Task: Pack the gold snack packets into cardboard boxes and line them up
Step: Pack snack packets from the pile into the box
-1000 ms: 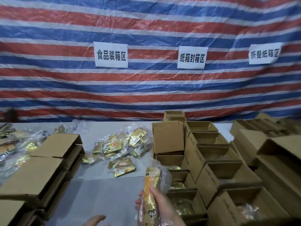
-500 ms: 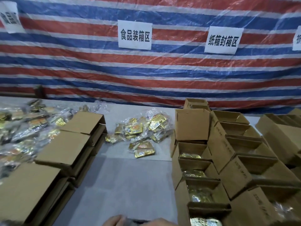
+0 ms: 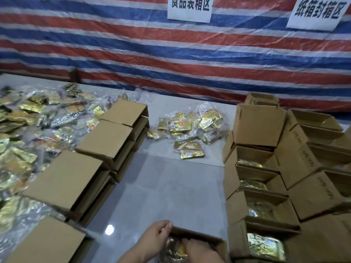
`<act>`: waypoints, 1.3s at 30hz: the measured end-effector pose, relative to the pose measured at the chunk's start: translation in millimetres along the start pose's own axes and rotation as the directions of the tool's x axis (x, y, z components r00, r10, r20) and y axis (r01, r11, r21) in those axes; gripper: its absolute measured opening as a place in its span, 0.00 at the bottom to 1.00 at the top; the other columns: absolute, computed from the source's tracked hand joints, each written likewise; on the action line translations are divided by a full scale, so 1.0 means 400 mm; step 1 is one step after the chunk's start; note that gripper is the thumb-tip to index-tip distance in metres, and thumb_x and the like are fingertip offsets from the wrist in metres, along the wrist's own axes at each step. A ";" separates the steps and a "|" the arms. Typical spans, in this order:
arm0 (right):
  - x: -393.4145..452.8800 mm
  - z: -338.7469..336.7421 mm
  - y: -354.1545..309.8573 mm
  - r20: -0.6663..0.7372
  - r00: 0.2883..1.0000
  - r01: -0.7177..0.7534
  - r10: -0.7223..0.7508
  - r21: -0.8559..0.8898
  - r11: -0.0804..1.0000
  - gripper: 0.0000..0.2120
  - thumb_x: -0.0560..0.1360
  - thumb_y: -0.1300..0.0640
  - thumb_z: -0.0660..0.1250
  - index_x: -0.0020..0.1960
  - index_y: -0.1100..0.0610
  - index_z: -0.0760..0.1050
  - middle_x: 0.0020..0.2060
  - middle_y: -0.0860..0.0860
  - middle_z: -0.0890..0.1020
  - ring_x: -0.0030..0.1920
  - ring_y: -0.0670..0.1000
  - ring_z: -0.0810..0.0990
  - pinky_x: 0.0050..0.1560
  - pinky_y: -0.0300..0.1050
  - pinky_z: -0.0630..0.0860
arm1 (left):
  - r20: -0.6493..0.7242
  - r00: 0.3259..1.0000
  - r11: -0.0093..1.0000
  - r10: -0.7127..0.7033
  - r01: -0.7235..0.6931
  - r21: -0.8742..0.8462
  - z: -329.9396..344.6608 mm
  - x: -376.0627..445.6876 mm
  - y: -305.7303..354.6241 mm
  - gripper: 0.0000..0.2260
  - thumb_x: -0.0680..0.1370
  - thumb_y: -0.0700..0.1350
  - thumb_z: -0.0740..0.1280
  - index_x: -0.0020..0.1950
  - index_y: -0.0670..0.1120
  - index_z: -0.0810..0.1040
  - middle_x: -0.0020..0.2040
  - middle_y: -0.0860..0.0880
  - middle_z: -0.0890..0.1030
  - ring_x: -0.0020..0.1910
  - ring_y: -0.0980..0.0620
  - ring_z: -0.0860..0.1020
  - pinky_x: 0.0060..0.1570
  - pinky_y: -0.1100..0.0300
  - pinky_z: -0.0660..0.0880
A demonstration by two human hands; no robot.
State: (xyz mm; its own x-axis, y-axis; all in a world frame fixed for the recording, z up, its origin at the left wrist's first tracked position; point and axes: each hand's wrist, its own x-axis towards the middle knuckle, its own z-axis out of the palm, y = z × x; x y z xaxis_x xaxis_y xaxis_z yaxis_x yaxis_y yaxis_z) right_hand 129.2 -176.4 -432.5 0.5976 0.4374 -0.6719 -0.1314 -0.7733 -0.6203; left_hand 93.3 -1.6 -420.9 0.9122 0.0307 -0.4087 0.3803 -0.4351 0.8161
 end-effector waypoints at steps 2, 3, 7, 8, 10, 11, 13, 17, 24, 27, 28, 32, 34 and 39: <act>-0.007 -0.013 0.010 0.055 0.998 0.035 -0.034 -0.022 0.999 0.27 0.80 0.51 0.64 0.77 0.55 0.63 0.76 0.51 0.67 0.76 0.52 0.63 0.77 0.49 0.56 | 0.004 1.000 1.000 0.006 -0.006 0.022 -0.002 0.009 -0.005 0.10 0.81 0.52 0.62 0.43 0.53 0.79 0.45 0.52 0.82 0.47 0.61 0.78 0.47 0.73 0.70; -0.038 -0.024 -0.003 0.042 0.999 0.032 -0.028 -0.088 0.996 0.27 0.79 0.50 0.65 0.76 0.54 0.64 0.75 0.50 0.68 0.75 0.51 0.64 0.77 0.48 0.58 | 0.006 1.000 1.000 0.000 0.000 0.024 -0.001 0.012 -0.011 0.10 0.81 0.53 0.62 0.44 0.53 0.79 0.47 0.53 0.82 0.47 0.63 0.78 0.48 0.73 0.71; -0.097 -0.092 -0.006 0.027 0.993 -0.105 0.112 -0.181 0.978 0.15 0.72 0.41 0.65 0.58 0.38 0.79 0.59 0.35 0.78 0.64 0.42 0.74 0.69 0.41 0.66 | 0.010 1.000 1.000 0.005 -0.005 0.012 0.004 0.018 -0.012 0.11 0.82 0.53 0.61 0.44 0.53 0.78 0.43 0.53 0.81 0.44 0.66 0.77 0.44 0.74 0.69; -0.105 -0.092 0.004 0.050 0.986 -0.147 0.162 -0.220 0.964 0.14 0.73 0.39 0.64 0.56 0.40 0.80 0.56 0.37 0.79 0.63 0.45 0.76 0.68 0.43 0.68 | 0.008 1.000 1.000 0.000 -0.001 0.014 0.007 0.017 -0.013 0.11 0.82 0.53 0.60 0.44 0.52 0.78 0.44 0.52 0.81 0.45 0.64 0.77 0.44 0.74 0.69; -0.072 -0.090 0.034 -0.096 0.960 -0.279 0.263 -0.397 0.874 0.14 0.79 0.42 0.59 0.58 0.46 0.77 0.52 0.45 0.78 0.61 0.54 0.75 0.69 0.52 0.68 | -0.006 1.000 1.000 0.003 -0.003 0.020 0.011 0.013 -0.021 0.12 0.82 0.53 0.60 0.47 0.51 0.79 0.45 0.51 0.81 0.46 0.61 0.77 0.46 0.73 0.69; -0.016 -0.044 0.029 -0.076 0.935 -0.341 0.346 -0.456 0.822 0.10 0.80 0.48 0.60 0.58 0.49 0.75 0.54 0.51 0.78 0.59 0.58 0.75 0.68 0.56 0.69 | -0.007 1.000 1.000 0.008 -0.008 0.020 0.013 0.011 -0.027 0.12 0.82 0.53 0.60 0.47 0.50 0.79 0.46 0.51 0.81 0.47 0.59 0.77 0.46 0.72 0.69; 0.139 0.189 -0.036 -0.410 0.904 -0.331 0.123 -0.488 0.807 0.20 0.78 0.63 0.64 0.68 0.65 0.67 0.65 0.70 0.71 0.65 0.71 0.70 0.68 0.66 0.69 | -0.006 1.000 0.999 0.024 -0.024 0.023 0.015 0.005 -0.031 0.11 0.82 0.52 0.60 0.48 0.50 0.79 0.47 0.50 0.81 0.48 0.58 0.78 0.47 0.73 0.69; 0.118 0.169 0.016 -0.316 0.945 -0.058 -0.078 -0.397 0.916 0.13 0.81 0.65 0.56 0.63 0.68 0.63 0.62 0.72 0.67 0.66 0.72 0.69 0.69 0.67 0.65 | -0.008 1.000 1.000 0.026 -0.026 0.007 0.014 -0.005 -0.022 0.10 0.83 0.50 0.60 0.49 0.49 0.79 0.47 0.50 0.80 0.49 0.58 0.78 0.49 0.72 0.70; -0.108 -0.068 -0.031 -0.078 0.992 -0.108 0.101 -0.085 0.991 0.13 0.76 0.42 0.64 0.47 0.50 0.81 0.37 0.40 0.80 0.47 0.39 0.79 0.41 0.29 0.68 | 0.013 1.000 0.998 0.009 -0.010 0.061 -0.008 -0.011 0.003 0.10 0.83 0.51 0.59 0.47 0.52 0.78 0.46 0.49 0.81 0.46 0.57 0.78 0.48 0.68 0.70; -0.143 -0.116 -0.027 -0.254 0.967 0.012 -0.025 -0.055 0.998 0.12 0.78 0.47 0.64 0.41 0.52 0.80 0.39 0.48 0.81 0.44 0.43 0.79 0.50 0.36 0.74 | 0.031 0.999 0.996 -0.005 0.002 0.091 -0.020 -0.003 0.014 0.10 0.83 0.52 0.58 0.47 0.51 0.77 0.46 0.49 0.80 0.47 0.57 0.78 0.47 0.70 0.69; -0.145 -0.127 -0.020 -0.338 0.938 0.059 -0.073 -0.051 0.997 0.09 0.78 0.49 0.64 0.45 0.51 0.80 0.42 0.47 0.82 0.46 0.44 0.79 0.52 0.37 0.74 | 0.046 0.999 0.995 -0.010 0.005 0.103 -0.023 -0.002 0.018 0.11 0.83 0.52 0.58 0.47 0.51 0.76 0.47 0.50 0.80 0.48 0.57 0.77 0.47 0.70 0.69; -0.113 -0.135 0.007 -0.363 0.902 0.042 -0.234 -0.465 0.885 0.24 0.77 0.45 0.63 0.72 0.45 0.65 0.64 0.40 0.68 0.67 0.44 0.67 0.70 0.41 0.62 | 0.084 0.996 0.987 -0.037 0.023 0.157 -0.028 -0.007 0.029 0.11 0.84 0.53 0.55 0.49 0.52 0.75 0.50 0.50 0.79 0.52 0.56 0.76 0.53 0.65 0.69; -0.089 -0.135 0.024 -0.263 0.958 -0.052 -0.112 -0.546 0.836 0.25 0.77 0.47 0.62 0.73 0.47 0.63 0.67 0.45 0.69 0.69 0.49 0.68 0.70 0.46 0.64 | 0.060 0.994 0.985 -0.094 0.084 0.152 -0.024 -0.016 0.032 0.13 0.83 0.57 0.55 0.54 0.54 0.76 0.54 0.52 0.80 0.55 0.57 0.76 0.55 0.65 0.69; -0.057 -0.134 0.018 -0.195 0.979 -0.158 0.061 -0.528 0.835 0.10 0.77 0.60 0.58 0.56 0.50 0.70 0.49 0.50 0.69 0.61 0.54 0.75 0.57 0.45 0.70 | 0.076 0.980 0.982 -0.182 0.177 0.060 0.014 -0.059 0.037 0.20 0.77 0.61 0.63 0.68 0.59 0.68 0.64 0.58 0.76 0.64 0.60 0.74 0.64 0.65 0.68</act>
State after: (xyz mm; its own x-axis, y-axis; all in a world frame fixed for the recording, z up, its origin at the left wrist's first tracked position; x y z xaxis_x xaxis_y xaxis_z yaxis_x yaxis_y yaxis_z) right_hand 157.2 -216.7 -400.0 0.7315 0.2910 -0.6166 0.2134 -0.9566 -0.1984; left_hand 76.6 -13.8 -401.3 0.8135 0.0406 -0.5802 0.5264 -0.4756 0.7048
